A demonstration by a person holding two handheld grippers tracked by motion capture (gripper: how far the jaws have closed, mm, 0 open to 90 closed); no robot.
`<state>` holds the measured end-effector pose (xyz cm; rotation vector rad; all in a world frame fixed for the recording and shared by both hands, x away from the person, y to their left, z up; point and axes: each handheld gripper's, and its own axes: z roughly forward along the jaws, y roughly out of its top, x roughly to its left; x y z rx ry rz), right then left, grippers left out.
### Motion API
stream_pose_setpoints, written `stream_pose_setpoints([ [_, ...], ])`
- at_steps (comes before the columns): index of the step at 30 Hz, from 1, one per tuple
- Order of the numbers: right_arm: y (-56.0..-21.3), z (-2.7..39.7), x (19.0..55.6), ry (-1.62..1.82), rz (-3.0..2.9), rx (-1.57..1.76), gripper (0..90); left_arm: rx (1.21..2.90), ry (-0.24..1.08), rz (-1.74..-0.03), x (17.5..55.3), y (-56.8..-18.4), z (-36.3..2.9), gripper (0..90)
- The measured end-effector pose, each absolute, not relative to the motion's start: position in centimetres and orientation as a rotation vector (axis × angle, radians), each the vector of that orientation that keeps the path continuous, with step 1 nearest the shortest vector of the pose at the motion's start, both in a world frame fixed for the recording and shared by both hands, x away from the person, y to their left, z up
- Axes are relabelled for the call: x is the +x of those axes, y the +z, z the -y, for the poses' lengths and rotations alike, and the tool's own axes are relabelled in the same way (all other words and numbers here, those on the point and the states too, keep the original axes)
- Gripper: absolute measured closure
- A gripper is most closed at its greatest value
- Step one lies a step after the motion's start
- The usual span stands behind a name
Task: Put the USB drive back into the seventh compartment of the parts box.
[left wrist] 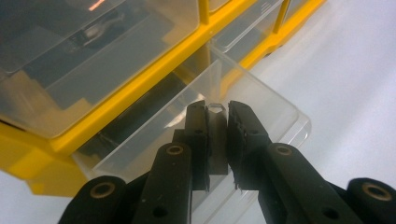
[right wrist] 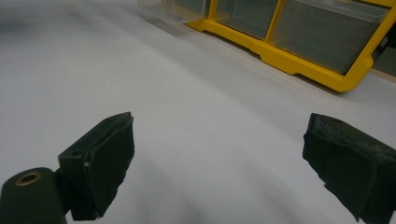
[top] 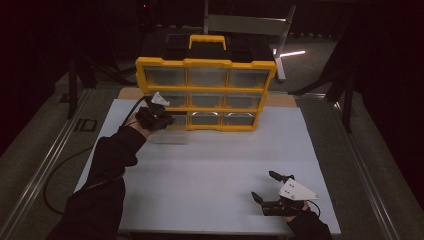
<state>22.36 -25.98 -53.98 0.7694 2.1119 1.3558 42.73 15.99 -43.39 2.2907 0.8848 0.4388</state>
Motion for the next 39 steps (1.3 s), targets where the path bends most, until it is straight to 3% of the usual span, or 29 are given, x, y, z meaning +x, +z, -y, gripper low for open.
stream_pose_setpoints([
  [8,-54.0,26.0,22.3,1.354,-2.111,0.762,9.2,2.278,0.419,-0.905,43.0,-43.5,-16.0,74.8],
  [15,-54.0,26.0,22.4,1.353,-2.114,0.768,9.2,2.207,0.427,-0.948,42.9,-42.8,-16.6,50.5],
  [32,-54.0,26.0,22.4,1.356,-2.112,0.773,9.2,2.193,0.420,-0.990,42.2,-42.1,-17.4,23.6],
  [39,-54.0,26.0,22.4,1.356,-2.110,0.773,9.2,2.198,0.375,-0.982,42.1,-42.0,-17.8,1.0],
])
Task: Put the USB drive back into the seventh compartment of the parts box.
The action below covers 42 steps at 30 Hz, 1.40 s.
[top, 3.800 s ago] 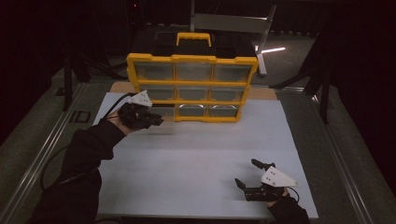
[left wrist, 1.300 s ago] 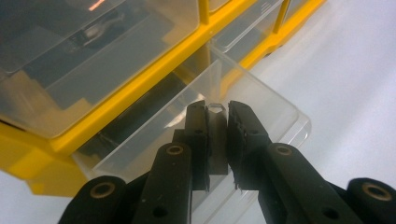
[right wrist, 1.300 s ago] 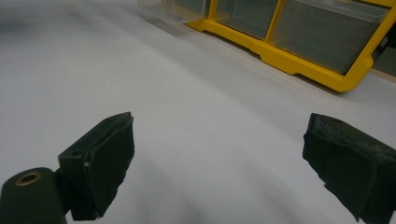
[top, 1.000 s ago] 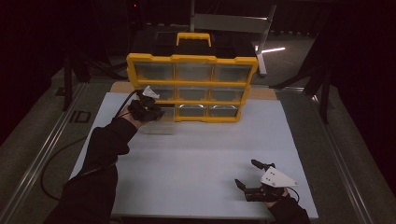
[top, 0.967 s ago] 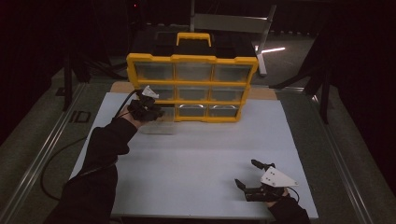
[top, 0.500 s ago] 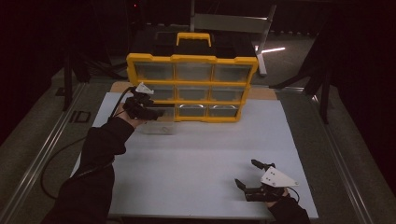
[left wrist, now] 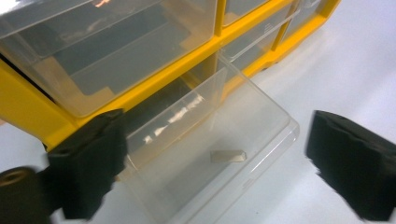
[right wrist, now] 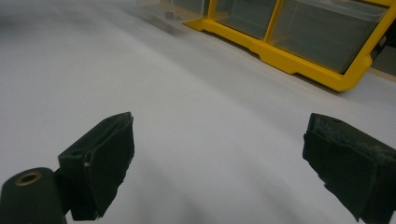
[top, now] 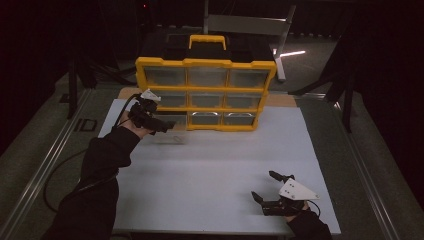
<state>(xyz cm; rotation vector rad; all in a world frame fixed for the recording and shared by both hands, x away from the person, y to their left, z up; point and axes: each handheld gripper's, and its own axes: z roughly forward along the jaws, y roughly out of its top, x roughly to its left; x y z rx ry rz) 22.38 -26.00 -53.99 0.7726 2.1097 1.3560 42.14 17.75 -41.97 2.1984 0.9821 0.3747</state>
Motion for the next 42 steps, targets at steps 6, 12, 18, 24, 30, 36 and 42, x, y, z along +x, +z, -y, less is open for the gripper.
stream_pose_setpoints([
  [6,-54.0,26.0,22.4,1.356,-2.111,0.773,9.1,2.176,0.405,-0.970,41.9,-41.7,-17.6,0.3],
  [12,-54.0,25.8,22.6,1.356,-2.119,0.763,9.1,2.175,0.433,-0.943,41.3,-41.3,-17.7,0.1],
  [18,-54.0,25.8,22.6,1.362,-2.116,0.769,9.2,2.147,0.440,-0.929,40.8,-40.9,-18.2,0.1],
  [24,-54.0,25.7,22.6,1.358,-2.115,0.760,9.1,2.135,0.442,-0.913,39.9,-40.6,-18.7,0.1],
  [30,-54.0,25.6,22.8,1.358,-2.119,0.757,9.1,2.128,0.445,-0.901,38.7,-40.3,-19.5,0.1],
  [36,-54.0,25.6,22.8,1.361,-2.119,0.755,9.1,2.121,0.454,-0.893,37.7,-40.3,-20.0,0.1],
  [42,-54.0,25.5,22.7,1.362,-2.119,0.759,9.2,2.100,0.461,-0.883,36.3,-40.6,-20.6,0.1],
])
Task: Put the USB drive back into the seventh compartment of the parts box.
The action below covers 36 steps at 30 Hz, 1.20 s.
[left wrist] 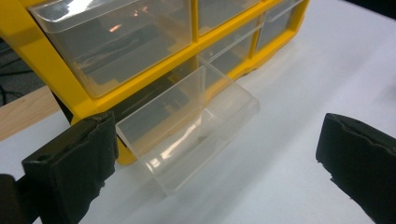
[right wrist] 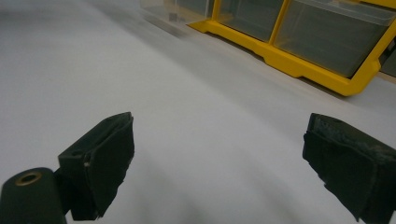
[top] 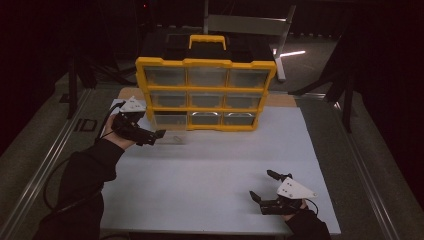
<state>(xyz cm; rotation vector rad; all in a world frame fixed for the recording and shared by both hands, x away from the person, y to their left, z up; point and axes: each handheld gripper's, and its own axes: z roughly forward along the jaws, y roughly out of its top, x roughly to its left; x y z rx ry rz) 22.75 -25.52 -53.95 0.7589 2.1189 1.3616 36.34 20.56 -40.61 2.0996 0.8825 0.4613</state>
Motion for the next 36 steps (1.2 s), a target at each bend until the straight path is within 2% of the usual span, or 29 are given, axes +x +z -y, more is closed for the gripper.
stream_pose_setpoints([
  [36,-54.0,25.3,22.7,1.354,-2.127,0.750,9.2,2.062,0.475,-0.851,30.0,-47.2,-21.9,0.1],
])
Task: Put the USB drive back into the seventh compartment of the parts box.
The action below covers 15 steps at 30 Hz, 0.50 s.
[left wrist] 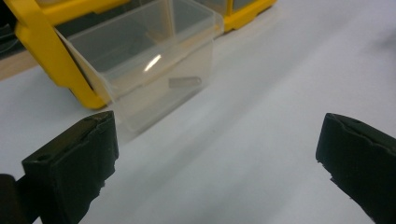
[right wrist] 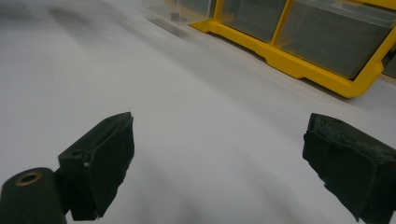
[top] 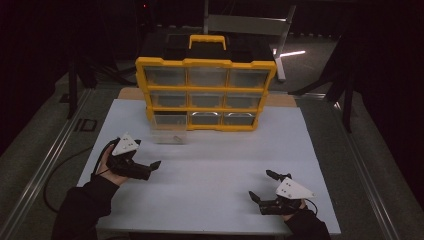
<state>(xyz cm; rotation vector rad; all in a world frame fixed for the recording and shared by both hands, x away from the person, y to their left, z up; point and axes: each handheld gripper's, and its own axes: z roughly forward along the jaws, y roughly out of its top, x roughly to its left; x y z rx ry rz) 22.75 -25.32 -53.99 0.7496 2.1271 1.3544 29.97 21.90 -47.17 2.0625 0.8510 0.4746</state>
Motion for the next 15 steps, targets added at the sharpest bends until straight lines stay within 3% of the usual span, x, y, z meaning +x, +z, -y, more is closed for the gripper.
stream_pose_setpoints([
  [15,-54.0,25.3,22.8,1.355,-2.128,0.743,9.2,2.072,0.450,-0.833,27.1,-50.1,-22.3,0.1],
])
